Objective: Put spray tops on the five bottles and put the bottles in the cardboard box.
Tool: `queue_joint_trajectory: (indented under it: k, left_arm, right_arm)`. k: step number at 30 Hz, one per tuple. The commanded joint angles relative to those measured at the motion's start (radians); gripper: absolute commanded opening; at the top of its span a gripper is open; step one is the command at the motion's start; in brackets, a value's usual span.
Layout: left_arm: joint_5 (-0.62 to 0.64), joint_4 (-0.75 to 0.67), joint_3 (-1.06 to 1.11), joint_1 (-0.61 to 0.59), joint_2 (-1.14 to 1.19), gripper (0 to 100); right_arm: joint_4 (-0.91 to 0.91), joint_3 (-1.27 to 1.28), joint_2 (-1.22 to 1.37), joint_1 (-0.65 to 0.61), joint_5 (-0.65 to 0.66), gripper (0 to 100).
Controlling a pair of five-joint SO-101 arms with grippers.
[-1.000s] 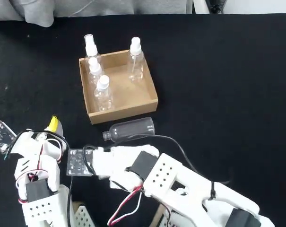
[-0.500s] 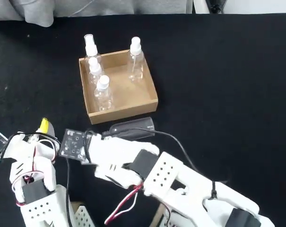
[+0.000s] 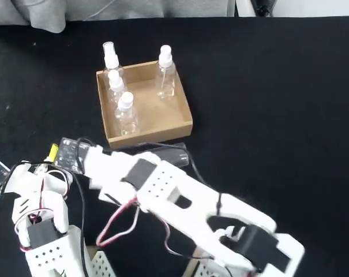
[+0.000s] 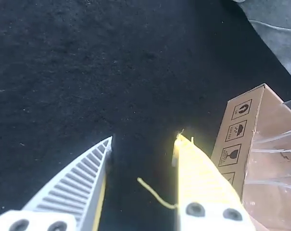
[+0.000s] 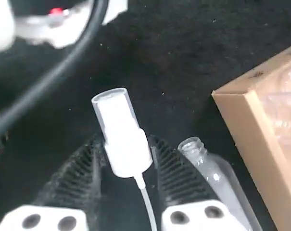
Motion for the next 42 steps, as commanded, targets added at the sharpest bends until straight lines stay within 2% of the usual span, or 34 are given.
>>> queue_joint_trajectory:
  k: [1, 13, 24, 29, 34, 42]
  left_arm:
    - [-0.002, -0.025, -0.051, -0.013, -0.009, 19]
    - [-0.003, -0.025, -0.053, -0.013, -0.009, 19]
    - [-0.005, -0.026, -0.053, -0.012, -0.009, 19]
    - [-0.005, -0.026, -0.053, -0.008, -0.009, 19]
    - [-0.005, -0.026, -0.053, -0.005, -0.009, 19]
    - [-0.006, -0.026, -0.053, -0.004, -0.009, 19]
  right_arm:
    - [-0.025, -0.11, 0.039, 0.034, -0.009, 1.5]
    - [-0.029, -0.203, 0.131, 0.092, -0.178, 1.8]
    - [-0.025, -0.259, 0.232, 0.092, -0.19, 2.4]
    - [0.006, -0.265, 0.234, 0.091, -0.19, 15.6]
    - [0.115, -0.332, 0.24, 0.089, -0.189, 27.6]
    - [0.153, -0.349, 0.234, 0.092, -0.183, 29.7]
